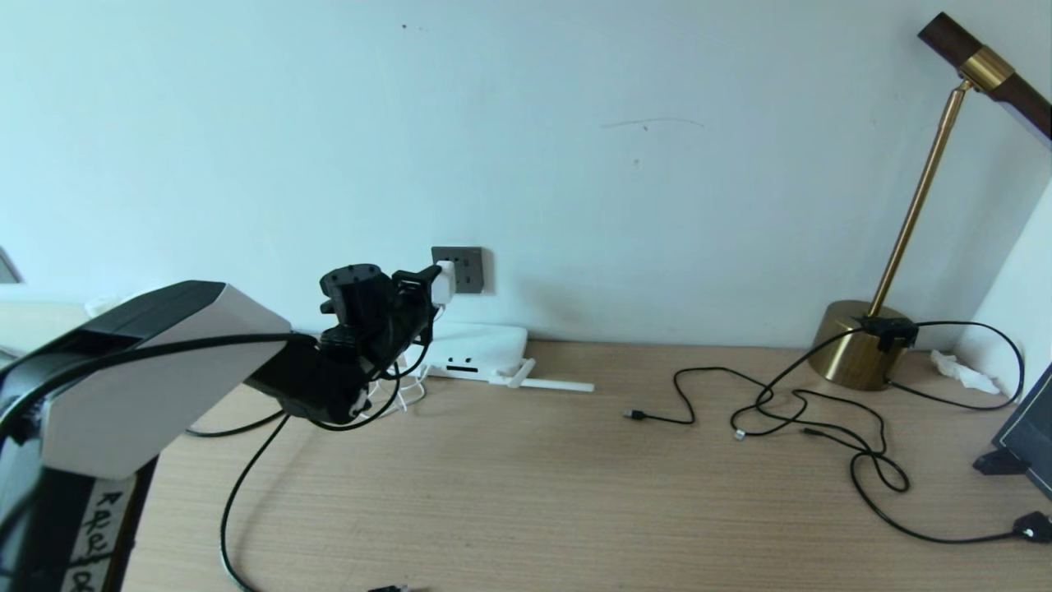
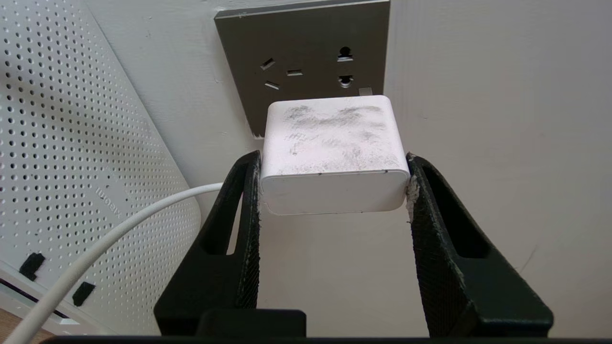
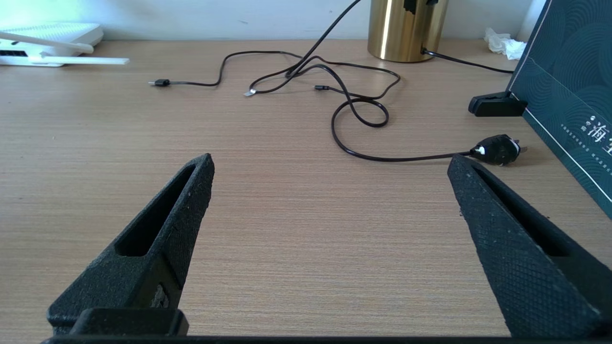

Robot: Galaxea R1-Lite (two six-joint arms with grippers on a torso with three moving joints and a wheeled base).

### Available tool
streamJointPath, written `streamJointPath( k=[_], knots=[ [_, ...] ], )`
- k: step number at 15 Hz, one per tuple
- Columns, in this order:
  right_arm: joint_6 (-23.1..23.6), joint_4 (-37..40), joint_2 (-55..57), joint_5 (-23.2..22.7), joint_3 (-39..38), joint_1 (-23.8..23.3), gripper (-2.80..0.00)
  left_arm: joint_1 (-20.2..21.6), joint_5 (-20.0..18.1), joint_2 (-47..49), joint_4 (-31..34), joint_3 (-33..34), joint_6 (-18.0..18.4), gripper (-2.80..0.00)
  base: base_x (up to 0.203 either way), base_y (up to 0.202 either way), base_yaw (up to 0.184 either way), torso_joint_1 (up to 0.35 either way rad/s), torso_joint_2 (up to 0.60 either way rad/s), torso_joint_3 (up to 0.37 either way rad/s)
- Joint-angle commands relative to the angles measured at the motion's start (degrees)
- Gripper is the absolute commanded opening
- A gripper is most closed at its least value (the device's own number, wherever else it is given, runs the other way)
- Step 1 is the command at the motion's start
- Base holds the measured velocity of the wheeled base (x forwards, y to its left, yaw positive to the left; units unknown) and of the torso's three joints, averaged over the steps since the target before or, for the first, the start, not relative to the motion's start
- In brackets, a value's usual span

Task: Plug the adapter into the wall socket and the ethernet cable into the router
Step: Hand it to the other hand

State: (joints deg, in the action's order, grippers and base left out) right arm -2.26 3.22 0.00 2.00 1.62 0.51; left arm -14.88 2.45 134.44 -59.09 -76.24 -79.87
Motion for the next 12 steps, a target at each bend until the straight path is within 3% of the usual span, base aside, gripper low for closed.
streamJointPath(
  k=[1, 12],
  knots=[
    [0.0, 0.0, 0.0, 0.0, 0.0, 0.0, 0.0, 0.4, 0.0, 1.2, 1.1, -2.4, -0.5, -2.8, 0.0, 0.0, 0.0, 0.0, 0.0, 0.0],
    [0.0, 0.0, 0.0, 0.0, 0.0, 0.0, 0.0, 0.6, -0.1, 4.7, 5.0, -9.7, -0.5, -2.8, 0.0, 0.0, 0.0, 0.0, 0.0, 0.0]
  ],
)
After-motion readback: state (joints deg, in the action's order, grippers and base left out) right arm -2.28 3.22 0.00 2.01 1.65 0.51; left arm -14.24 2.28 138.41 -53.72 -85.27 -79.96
